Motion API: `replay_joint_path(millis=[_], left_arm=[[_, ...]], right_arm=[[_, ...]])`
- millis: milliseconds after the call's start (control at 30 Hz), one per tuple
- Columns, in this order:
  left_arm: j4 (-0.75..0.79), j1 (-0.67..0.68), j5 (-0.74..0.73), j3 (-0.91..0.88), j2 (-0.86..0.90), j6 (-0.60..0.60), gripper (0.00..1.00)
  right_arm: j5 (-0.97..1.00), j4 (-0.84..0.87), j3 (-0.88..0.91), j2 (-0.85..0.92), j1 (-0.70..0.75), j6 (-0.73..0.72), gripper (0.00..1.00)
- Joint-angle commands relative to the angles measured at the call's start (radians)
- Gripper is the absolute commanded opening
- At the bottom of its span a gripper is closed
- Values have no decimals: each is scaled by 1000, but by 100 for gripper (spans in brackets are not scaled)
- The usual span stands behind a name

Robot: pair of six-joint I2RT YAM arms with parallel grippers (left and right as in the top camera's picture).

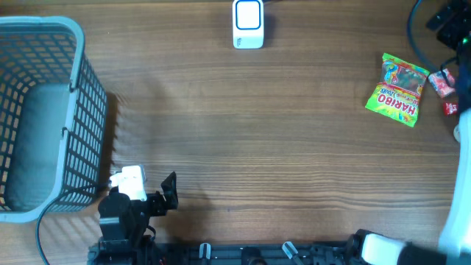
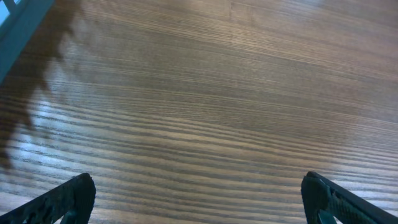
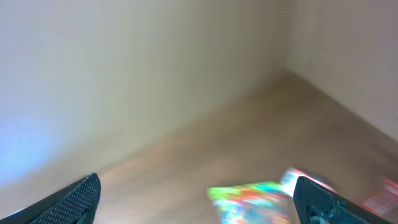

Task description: Scan the item barcode

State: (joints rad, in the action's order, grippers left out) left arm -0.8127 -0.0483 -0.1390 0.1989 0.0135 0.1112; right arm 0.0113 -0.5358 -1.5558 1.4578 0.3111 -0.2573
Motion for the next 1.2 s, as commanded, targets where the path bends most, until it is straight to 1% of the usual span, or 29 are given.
replay_joint_path(millis=[0,33,133,233,367,400,467,567,600,633,667,733,833,967,1033,1167], left_arm=[[0,-3,2,-11,-7,6,100],[0,-3,2,-11,-7,6,100],[0,-3,2,-11,-7,6,100],[0,-3,2,-11,-7,6,100],[0,-3,2,-11,-7,6,100],[0,-3,2,-11,-7,6,100],[0,-3,2,-11,-7,6,100],[0,-3,2,-11,-7,6,100],[0,-3,2,-11,-7,6,100],[0,-3,2,-11,-7,6,100],[0,-3,2,-11,-7,6,100],[0,-3,2,-11,-7,6,100],[0,-3,2,-11,-7,6,100],[0,-3,2,-11,-7,6,100],[0,-3,2,-11,-7,6,100],[0,-3,2,-11,-7,6,100]], right_arm=[[-391,-95,-8,-211,-53,-8,100],[-405,-121,-8,-283,-53,-8,100],[-405,-125,-8,-375,-53,-8,100],[-405,-126,-8,-396,-53,-8,100],[-409,-202,0,-382,-60,-10,100],[-409,-191,15,-397,-74,-7,100],[-392,-109,66,-438,-106,-4,100],[-275,95,254,-600,-205,-3,100],[-212,183,359,-690,-250,7,100],[-187,249,441,-759,-274,38,100],[-187,354,569,-863,-293,82,100],[-182,504,782,-1027,-288,86,100],[-182,686,1039,-1236,-270,101,100],[-158,764,1231,-1392,-266,101,100],[-132,769,1329,-1452,-266,100,100],[-107,800,1500,-1455,-261,73,100]])
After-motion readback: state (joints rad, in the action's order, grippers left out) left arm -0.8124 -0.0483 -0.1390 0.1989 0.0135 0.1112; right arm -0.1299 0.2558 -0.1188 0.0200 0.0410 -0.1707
